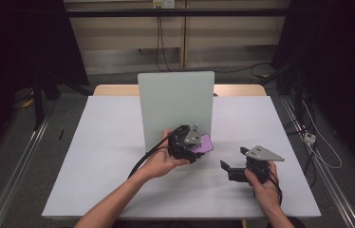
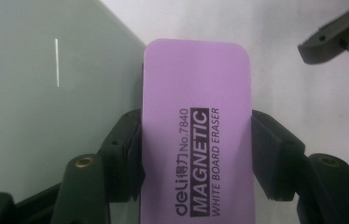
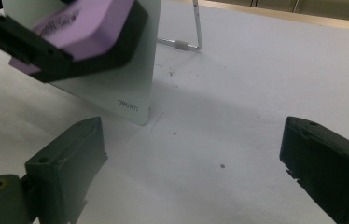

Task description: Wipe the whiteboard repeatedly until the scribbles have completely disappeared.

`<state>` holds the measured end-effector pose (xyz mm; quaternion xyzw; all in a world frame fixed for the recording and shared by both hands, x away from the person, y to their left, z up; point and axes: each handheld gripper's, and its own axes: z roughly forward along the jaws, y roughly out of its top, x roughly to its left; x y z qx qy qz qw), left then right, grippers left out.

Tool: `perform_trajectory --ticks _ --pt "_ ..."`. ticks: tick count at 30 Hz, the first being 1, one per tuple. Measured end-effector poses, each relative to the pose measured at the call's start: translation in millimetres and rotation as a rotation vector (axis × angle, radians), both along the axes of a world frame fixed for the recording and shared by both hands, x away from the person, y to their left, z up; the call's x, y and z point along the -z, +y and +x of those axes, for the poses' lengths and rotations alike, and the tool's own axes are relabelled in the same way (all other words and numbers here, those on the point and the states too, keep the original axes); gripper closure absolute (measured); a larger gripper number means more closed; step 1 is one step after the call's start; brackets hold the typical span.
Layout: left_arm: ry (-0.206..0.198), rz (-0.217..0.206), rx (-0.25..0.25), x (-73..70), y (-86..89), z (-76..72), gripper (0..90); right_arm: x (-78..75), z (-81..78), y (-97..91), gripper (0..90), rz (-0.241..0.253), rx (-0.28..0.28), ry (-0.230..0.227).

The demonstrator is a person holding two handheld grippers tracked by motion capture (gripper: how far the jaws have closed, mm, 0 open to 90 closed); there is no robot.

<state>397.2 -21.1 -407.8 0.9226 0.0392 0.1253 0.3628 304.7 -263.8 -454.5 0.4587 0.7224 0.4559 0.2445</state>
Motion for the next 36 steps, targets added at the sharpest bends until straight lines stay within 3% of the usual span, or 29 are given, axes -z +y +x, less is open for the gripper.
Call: perform_trajectory --ticks 5,6,10,11,12,19,23,24,29,30,33,34,36 --pt "0.029 0.031 0.012 10.9 -4.7 -3.3 41.1 -0.2 -0.7 -0.2 6.7 0.004 0.002 0.001" --pt "0.036 0.054 0.023 15.6 -6.2 -4.9 41.1 -0.2 -0.7 -0.3 6.7 0.003 0.003 0.001" --pt "0.060 0.052 0.016 18.8 -6.1 -5.1 41.1 -0.1 -0.3 0.0 6.7 0.003 0.002 0.001" --pt "0.060 0.052 0.016 18.8 -6.1 -5.1 41.1 0.0 -0.2 -0.1 6.7 0.000 0.000 0.001" --pt "0.062 0.081 0.025 21.0 -6.4 -6.0 41.1 0.0 -0.2 -0.1 6.7 0.000 0.001 0.002" --pt "0.055 0.095 0.021 17.1 -0.8 -4.8 41.1 -0.1 0.2 -0.4 6.7 0.000 -0.002 -0.001" --pt "0.046 0.059 -0.006 8.7 10.6 -2.0 41.2 -0.1 1.3 0.5 6.8 0.008 0.006 0.003" --pt "0.044 0.024 -0.024 5.2 17.1 -0.3 41.2 0.4 3.0 0.6 6.8 0.006 0.009 0.005" --pt "0.037 -0.016 -0.034 -3.4 28.4 3.7 41.2 0.5 4.7 1.7 6.9 0.004 0.011 0.012" --pt "0.024 -0.047 -0.047 -7.2 33.7 5.4 41.1 0.5 4.8 2.1 6.9 0.003 0.010 0.009" --pt "0.020 -0.062 -0.050 -11.4 39.3 7.2 41.1 0.8 4.8 2.8 6.9 0.001 0.007 0.012" --pt "0.033 -0.094 -0.057 -13.4 43.5 9.4 41.1 1.0 5.0 2.7 6.8 0.001 0.007 0.012" --pt "0.026 -0.105 -0.067 -17.9 48.1 10.9 41.1 1.1 5.0 2.4 6.9 0.000 0.009 0.014"
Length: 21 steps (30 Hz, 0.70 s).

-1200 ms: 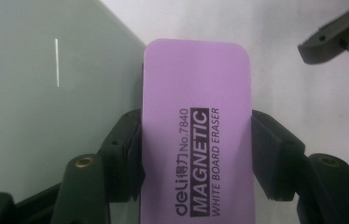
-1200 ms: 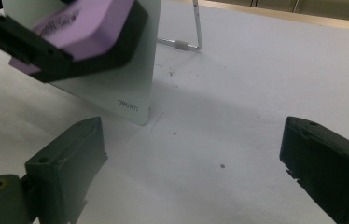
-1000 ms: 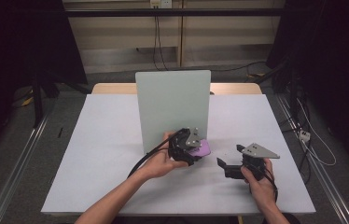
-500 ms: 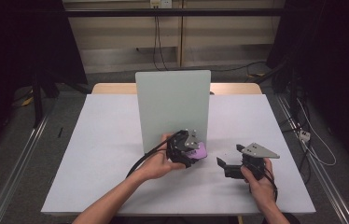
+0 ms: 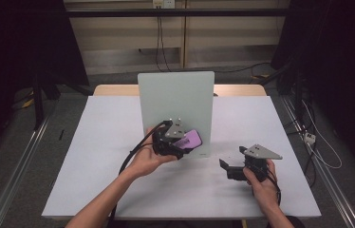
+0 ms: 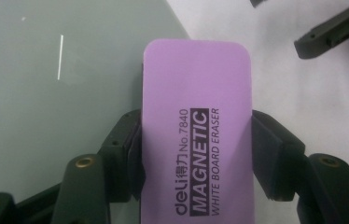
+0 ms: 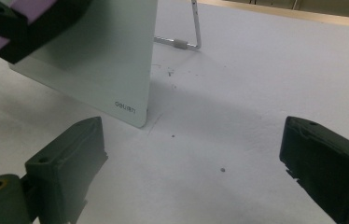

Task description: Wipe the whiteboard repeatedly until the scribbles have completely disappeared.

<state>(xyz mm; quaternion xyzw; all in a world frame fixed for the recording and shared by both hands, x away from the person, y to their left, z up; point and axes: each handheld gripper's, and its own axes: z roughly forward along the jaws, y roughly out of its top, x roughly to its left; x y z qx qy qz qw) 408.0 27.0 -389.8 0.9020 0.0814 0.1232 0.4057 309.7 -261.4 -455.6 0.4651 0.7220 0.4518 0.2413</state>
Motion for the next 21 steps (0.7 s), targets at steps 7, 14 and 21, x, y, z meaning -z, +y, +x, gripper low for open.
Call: perform_trajectory --ticks 7,14,21 --pt "-0.038 -0.025 -0.038 -12.8 14.8 1.9 41.1 -0.3 -1.7 -0.5 6.9 0.002 -0.006 -0.004" --pt "-0.037 -0.056 -0.088 -20.1 28.1 0.2 41.1 -0.4 -2.7 -1.1 6.8 -0.001 -0.010 -0.008" --pt "0.003 -0.090 -0.073 -24.5 39.3 -5.9 41.0 -0.6 -2.6 -0.6 6.8 0.001 -0.011 -0.008"
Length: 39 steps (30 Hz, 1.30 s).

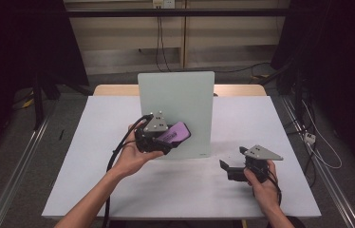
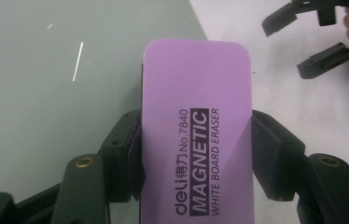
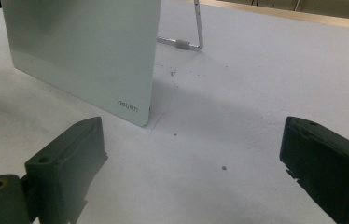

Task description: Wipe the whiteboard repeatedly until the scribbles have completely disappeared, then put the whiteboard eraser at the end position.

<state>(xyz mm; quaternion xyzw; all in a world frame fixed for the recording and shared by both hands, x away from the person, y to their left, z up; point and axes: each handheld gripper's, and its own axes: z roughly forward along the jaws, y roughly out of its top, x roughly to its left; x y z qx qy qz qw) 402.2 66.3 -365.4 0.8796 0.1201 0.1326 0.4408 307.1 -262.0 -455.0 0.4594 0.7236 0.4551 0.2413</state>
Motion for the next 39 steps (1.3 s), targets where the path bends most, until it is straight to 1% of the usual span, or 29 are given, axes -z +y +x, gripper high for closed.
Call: perform_trajectory --ticks 2,3,6,7,10,11,12,13,16,17,22,23,26,27,30,31,32,33,34,35,36,37,38,39 --pt "0.006 -0.001 0.008 0.4 2.6 -2.8 41.0 -0.2 -0.2 0.3 6.8 0.000 -0.001 0.000" --pt "0.016 0.011 0.004 0.3 5.8 -5.4 41.0 -0.1 -0.2 0.8 6.8 0.000 0.000 0.000" --pt "0.023 0.012 -0.004 2.4 8.0 -7.3 41.0 -0.1 -0.2 1.1 6.8 -0.001 0.000 0.000" --pt "0.038 0.023 -0.011 3.5 10.8 -9.0 41.0 -0.1 -0.2 1.1 6.8 0.000 0.000 0.000" --pt "0.046 0.025 -0.014 3.6 13.4 -10.3 41.0 0.0 -0.1 1.2 6.8 -0.002 0.000 0.000" --pt "0.063 0.023 -0.018 3.1 15.6 -11.6 41.0 0.0 0.0 1.2 6.8 0.000 0.000 0.000" --pt "0.063 0.023 -0.018 3.1 15.6 -11.6 41.0 0.0 0.0 1.2 6.8 0.000 0.000 0.000" --pt "0.073 0.020 -0.016 3.4 16.3 -13.0 41.0 0.1 0.2 1.2 6.8 -0.005 -0.001 0.002" --pt "0.079 0.024 -0.014 3.4 17.3 -15.0 41.0 -0.1 0.9 1.1 6.9 -0.003 0.002 -0.003" --pt "0.084 0.034 -0.005 5.9 18.3 -17.6 41.0 0.0 1.4 1.1 6.9 -0.004 0.002 -0.001" --pt "0.098 0.036 -0.008 10.1 22.1 -18.4 41.0 0.4 2.9 2.6 6.9 0.001 0.007 0.009" --pt "0.106 0.055 -0.008 10.0 24.3 -18.0 41.0 0.7 3.0 3.1 6.9 0.000 0.005 0.010" --pt "0.113 0.055 -0.017 11.5 24.8 -17.6 41.0 0.5 2.8 3.3 6.9 0.003 0.004 0.009" --pt "0.118 0.074 -0.021 12.3 25.1 -16.2 41.0 0.7 3.0 3.0 6.9 -0.005 0.000 0.007" --pt "0.122 0.082 -0.027 14.7 24.0 -14.1 41.0 0.8 1.3 2.6 6.9 -0.009 -0.007 0.007" --pt "0.130 0.090 -0.026 15.3 23.4 -14.1 41.0 0.8 0.9 2.0 6.8 -0.009 -0.009 0.004" --pt "0.136 0.107 -0.024 15.7 22.6 -14.5 40.9 0.4 0.4 1.1 6.8 -0.007 -0.007 0.002" --pt "0.144 0.112 -0.011 16.9 22.1 -14.4 40.9 0.2 0.5 0.4 6.8 0.000 -0.001 0.000" --pt "0.144 0.112 -0.011 16.9 22.1 -14.4 41.0 0.0 0.8 -0.2 6.8 0.003 0.001 0.002" --pt "0.151 0.129 -0.012 19.8 20.2 -15.7 40.9 0.5 1.7 -0.7 6.9 -0.004 -0.001 0.000" --pt "0.151 0.129 -0.012 19.8 20.2 -15.7 41.0 0.8 2.4 -0.2 7.0 -0.004 0.000 -0.001" --pt "0.164 0.148 -0.009 22.6 19.1 -16.9 40.9 1.0 2.6 0.4 7.0 -0.006 -0.004 0.003" --pt "0.164 0.148 -0.009 22.6 19.1 -16.9 41.0 0.9 2.7 1.1 7.0 -0.008 -0.008 0.003" --pt "0.162 0.178 -0.019 24.2 18.1 -18.6 41.0 0.8 2.6 1.6 6.9 -0.010 -0.012 0.001"
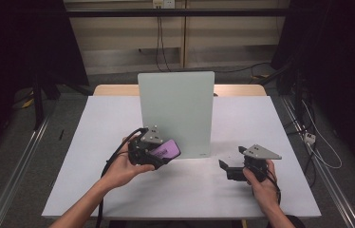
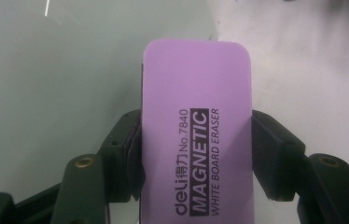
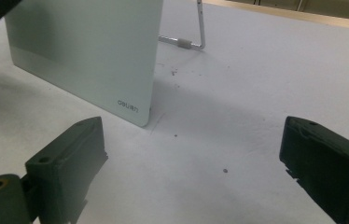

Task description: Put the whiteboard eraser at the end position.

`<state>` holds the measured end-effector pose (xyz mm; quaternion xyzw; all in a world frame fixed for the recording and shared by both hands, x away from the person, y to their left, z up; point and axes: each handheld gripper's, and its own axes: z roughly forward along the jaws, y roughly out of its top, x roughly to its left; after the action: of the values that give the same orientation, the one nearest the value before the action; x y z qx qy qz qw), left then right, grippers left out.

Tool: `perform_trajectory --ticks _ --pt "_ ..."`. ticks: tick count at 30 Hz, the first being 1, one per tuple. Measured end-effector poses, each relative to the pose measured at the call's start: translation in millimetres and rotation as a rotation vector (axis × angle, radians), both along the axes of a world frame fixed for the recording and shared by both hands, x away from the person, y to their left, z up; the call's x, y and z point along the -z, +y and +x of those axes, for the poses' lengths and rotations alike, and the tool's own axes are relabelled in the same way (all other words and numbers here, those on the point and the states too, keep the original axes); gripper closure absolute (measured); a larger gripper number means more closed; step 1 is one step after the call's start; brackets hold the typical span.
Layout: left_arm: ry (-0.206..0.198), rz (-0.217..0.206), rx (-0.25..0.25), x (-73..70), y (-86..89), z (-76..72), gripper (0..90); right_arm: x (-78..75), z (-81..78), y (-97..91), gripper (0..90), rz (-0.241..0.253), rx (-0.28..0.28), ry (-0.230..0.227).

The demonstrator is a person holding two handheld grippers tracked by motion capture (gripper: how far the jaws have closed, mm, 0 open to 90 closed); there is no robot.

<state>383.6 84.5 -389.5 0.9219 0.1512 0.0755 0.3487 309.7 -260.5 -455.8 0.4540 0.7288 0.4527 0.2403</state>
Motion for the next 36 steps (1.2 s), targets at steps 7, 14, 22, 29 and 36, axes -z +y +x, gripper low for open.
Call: perform_trajectory --ticks 7,14,22,29,36 --pt "0.078 0.014 0.020 7.7 -4.4 -1.4 41.0 -0.4 -1.4 -1.4 6.9 0.006 0.002 0.000" --pt "0.119 0.037 0.055 11.3 -14.2 -8.8 41.0 -0.1 -2.0 -1.6 6.9 0.018 0.004 -0.001" --pt "0.141 0.057 0.084 15.9 -25.4 -12.7 40.9 0.1 -0.3 -1.9 7.0 0.025 0.001 -0.002" --pt "0.148 0.066 0.107 19.6 -31.3 -17.5 40.9 -0.2 -0.6 -1.4 7.0 0.022 0.003 -0.002" --pt "0.155 0.070 0.135 21.1 -36.5 -23.9 40.9 -2.0 -0.4 1.0 6.9 0.022 -0.001 -0.003"
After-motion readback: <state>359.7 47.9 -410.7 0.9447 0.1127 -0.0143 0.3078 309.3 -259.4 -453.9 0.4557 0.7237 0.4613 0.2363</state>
